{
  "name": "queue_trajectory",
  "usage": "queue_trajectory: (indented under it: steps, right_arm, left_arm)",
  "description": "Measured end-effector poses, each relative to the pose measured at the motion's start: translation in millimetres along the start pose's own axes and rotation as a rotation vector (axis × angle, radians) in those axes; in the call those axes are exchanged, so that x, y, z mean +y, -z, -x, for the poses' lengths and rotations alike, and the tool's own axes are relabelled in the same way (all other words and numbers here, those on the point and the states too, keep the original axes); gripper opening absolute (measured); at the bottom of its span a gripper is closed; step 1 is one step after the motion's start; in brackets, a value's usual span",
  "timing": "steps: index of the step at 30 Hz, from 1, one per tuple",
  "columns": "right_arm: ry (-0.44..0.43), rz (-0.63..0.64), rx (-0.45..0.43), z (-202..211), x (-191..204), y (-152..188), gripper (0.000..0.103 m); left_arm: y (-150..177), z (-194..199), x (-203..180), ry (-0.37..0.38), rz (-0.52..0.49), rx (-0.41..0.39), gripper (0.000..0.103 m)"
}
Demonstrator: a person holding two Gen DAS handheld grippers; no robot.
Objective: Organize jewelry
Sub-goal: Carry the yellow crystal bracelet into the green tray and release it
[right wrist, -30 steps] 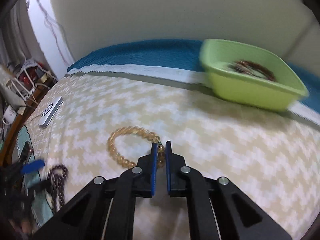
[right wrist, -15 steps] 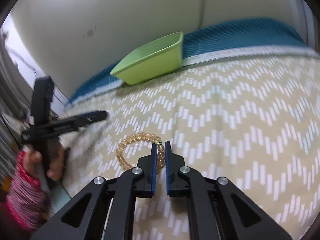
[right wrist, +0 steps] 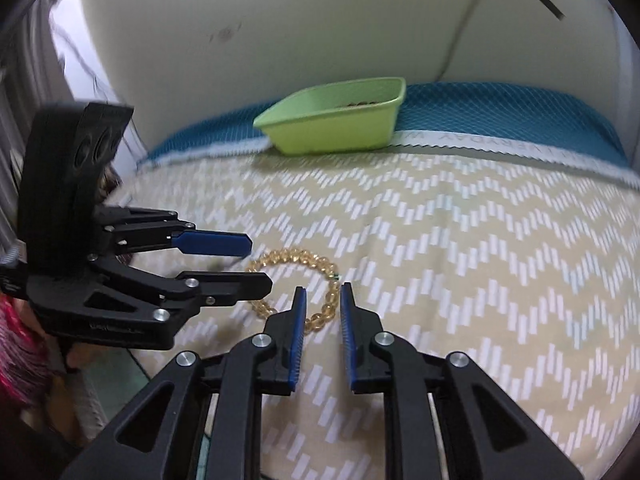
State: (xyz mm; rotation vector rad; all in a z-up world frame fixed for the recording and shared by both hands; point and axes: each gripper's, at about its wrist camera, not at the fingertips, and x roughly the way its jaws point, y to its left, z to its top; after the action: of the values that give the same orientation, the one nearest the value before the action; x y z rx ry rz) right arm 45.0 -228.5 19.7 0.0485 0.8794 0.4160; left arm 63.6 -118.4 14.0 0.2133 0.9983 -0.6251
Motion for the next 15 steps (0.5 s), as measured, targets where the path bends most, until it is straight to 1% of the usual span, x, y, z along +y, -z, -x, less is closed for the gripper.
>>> queue_trajectory:
  steps: [1,2,4,7,8,10,13,15]
  right_arm:
    - [0.007,0.008,0.011,-4,1,0,0.000]
    - [0.006,0.008,0.015,-6,1,-2,0.000]
    - [0.005,0.028,0.026,-11,3,-5,0.000]
    - [-0.029,0.012,0.034,-22,1,-10,0.000]
    - [-0.039,-0.001,0.027,-24,0,-15,0.000]
    - [-0.060,-0.018,-0.011,-17,-4,-23,0.000]
    - [-0.068,-0.031,-0.081,-9,-6,-47,0.000]
    - [-0.075,-0.030,-0.135,-2,-5,-69,0.000]
  left_arm:
    - [1,0,-1,-0.023,-0.013,-0.004,0.030]
    - [3,0,-2,-0.044,-0.025,-0.007,0.017]
    - [5,1,2,0.001,-0.014,-0.005,0.007]
    - [5,2,6,0.033,-0.006,-0.016,0.007]
    - [2,1,11,0.056,0.016,-0.016,0.007]
    - [-5,6,18,0.075,0.049,-0.032,0.007]
    - [-22,27,33,0.086,0.088,-0.095,0.007]
    - [-38,42,43,0.080,0.099,-0.145,0.007]
